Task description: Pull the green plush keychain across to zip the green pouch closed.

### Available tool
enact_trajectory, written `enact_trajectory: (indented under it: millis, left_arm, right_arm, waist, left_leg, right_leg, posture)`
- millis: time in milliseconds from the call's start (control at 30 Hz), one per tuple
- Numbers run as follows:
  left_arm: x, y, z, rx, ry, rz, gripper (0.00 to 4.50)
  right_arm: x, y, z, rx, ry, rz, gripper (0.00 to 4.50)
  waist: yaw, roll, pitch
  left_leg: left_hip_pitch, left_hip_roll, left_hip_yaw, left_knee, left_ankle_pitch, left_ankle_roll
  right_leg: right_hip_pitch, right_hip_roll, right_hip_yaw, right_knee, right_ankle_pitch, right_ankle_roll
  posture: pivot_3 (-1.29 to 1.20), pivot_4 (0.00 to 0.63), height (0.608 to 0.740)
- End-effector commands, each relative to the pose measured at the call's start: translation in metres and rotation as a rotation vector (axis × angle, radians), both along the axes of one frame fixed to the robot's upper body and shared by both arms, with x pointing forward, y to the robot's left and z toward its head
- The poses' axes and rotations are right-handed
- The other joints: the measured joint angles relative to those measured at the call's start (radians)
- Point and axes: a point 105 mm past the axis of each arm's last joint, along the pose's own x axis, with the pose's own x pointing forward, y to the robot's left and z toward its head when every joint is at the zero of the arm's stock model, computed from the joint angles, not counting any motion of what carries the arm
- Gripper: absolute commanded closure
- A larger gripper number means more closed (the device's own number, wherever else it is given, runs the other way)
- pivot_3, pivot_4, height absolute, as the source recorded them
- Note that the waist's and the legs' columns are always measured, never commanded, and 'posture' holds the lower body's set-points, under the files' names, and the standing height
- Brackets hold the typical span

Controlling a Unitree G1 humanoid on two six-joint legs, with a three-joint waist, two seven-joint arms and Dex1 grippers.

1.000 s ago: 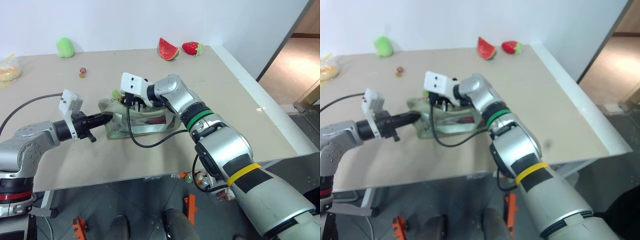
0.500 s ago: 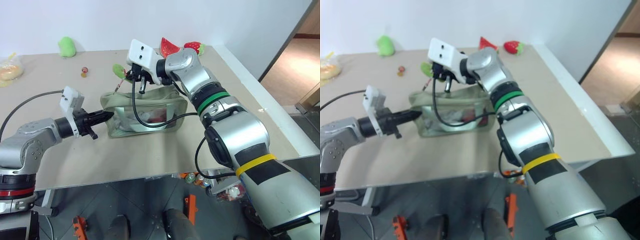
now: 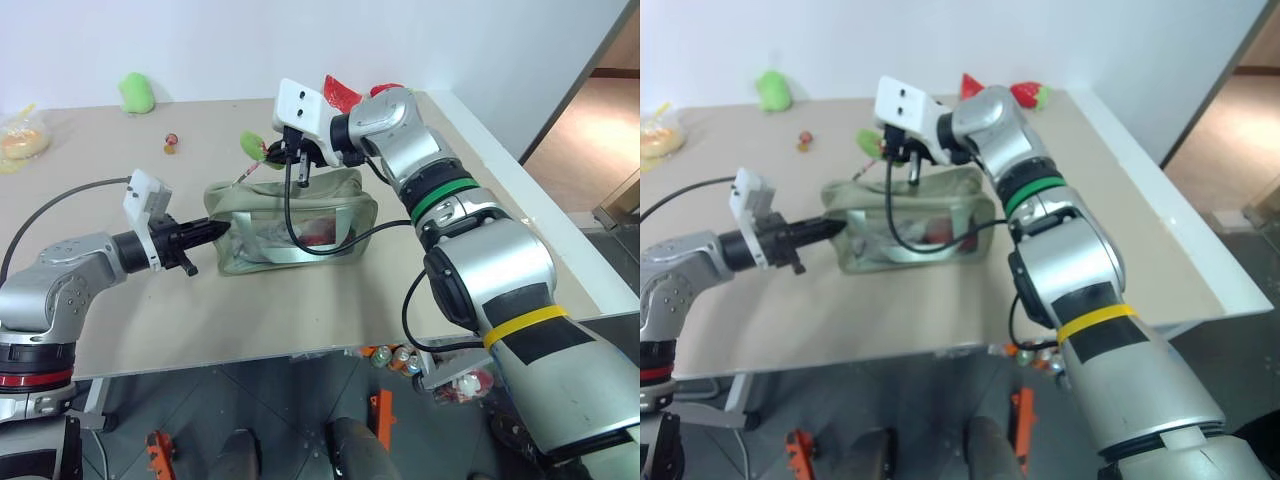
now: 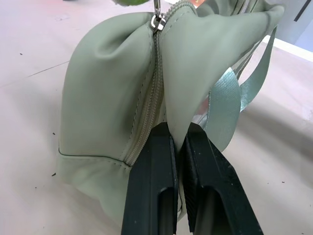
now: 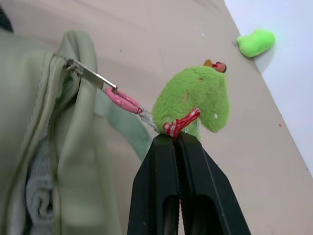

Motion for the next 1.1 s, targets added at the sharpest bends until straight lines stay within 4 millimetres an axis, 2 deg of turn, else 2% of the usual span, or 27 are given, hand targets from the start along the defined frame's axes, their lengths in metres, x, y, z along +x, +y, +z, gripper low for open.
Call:
enact_trajectory:
  millis: [33,267,467,567,733,900,1100]
  left_arm:
    - [0.0,-0.005,-0.014,0.01,0.053,-0.019,4.5]
    - [0.0,-0.006,-0.016,0.006,0.057,-0.02,4.5]
    - [0.0,-0.004,-0.017,0.003,0.063,-0.016,4.5]
    - [0.001,-0.004,-0.017,0.003,0.065,-0.017,4.5]
    - [0.002,-0.005,-0.017,0.005,0.069,-0.018,4.5]
    - [0.003,-0.005,-0.017,0.006,0.069,-0.02,4.5]
    - [0.002,-0.004,-0.016,0.008,0.069,-0.016,4.5]
  right_arm:
    - [0.001,-0.019,0.032,0.001,-0.101,-0.023,4.49]
    - [0.003,-0.033,0.048,-0.01,-0.178,-0.055,4.49]
    - [-0.001,-0.036,0.076,0.031,-0.241,-0.075,4.49]
    - [-0.009,-0.024,0.094,0.113,-0.222,-0.052,4.49]
    - [-0.039,0.009,0.124,0.217,-0.192,0.075,4.49]
    - [-0.054,0.019,0.123,0.213,-0.193,0.134,4.49]
    - [-0.054,0.015,0.103,0.164,-0.187,0.15,4.49]
  waist:
    - [0.004,0.0,0.0]
    - [0.016,0.0,0.0]
    - [0.016,0.0,0.0]
    - [0.017,0.0,0.0]
    - [0.012,0.001,0.001]
    - [0.012,0.002,0.002]
    - [0.012,0.001,0.002]
  left_leg:
    - [0.0,0.0,0.0,0.0,0.0,0.0]
    - [-0.001,-0.001,0.0,0.0,0.0,0.0]
    - [-0.001,-0.001,0.0,0.0,0.0,0.0]
    - [-0.001,-0.001,0.0,0.0,0.0,0.0]
    - [-0.003,0.0,-0.001,-0.001,0.0,0.0]
    - [-0.004,0.0,-0.001,-0.002,0.0,0.0]
    - [-0.004,0.0,-0.001,-0.001,-0.001,-0.001]
  right_leg:
    - [0.0,0.0,0.0,0.0,0.0,0.0]
    - [0.0,-0.001,0.0,0.0,0.0,0.0]
    - [0.0,-0.001,0.0,0.0,0.0,0.0]
    - [-0.001,-0.001,-0.001,0.0,0.0,0.0]
    - [-0.003,-0.001,-0.001,0.0,0.0,0.0]
    - [-0.004,0.0,-0.002,0.0,-0.001,0.0]
    - [-0.004,-0.001,-0.002,0.0,-0.001,0.0]
  posture:
    - [0.0,0.15,0.74]
    - [0.0,0.15,0.74]
    - [0.0,0.15,0.74]
    - [0.0,0.15,0.74]
    - [0.0,0.15,0.74]
    - [0.0,0.15,0.74]
    - [0.0,0.15,0.74]
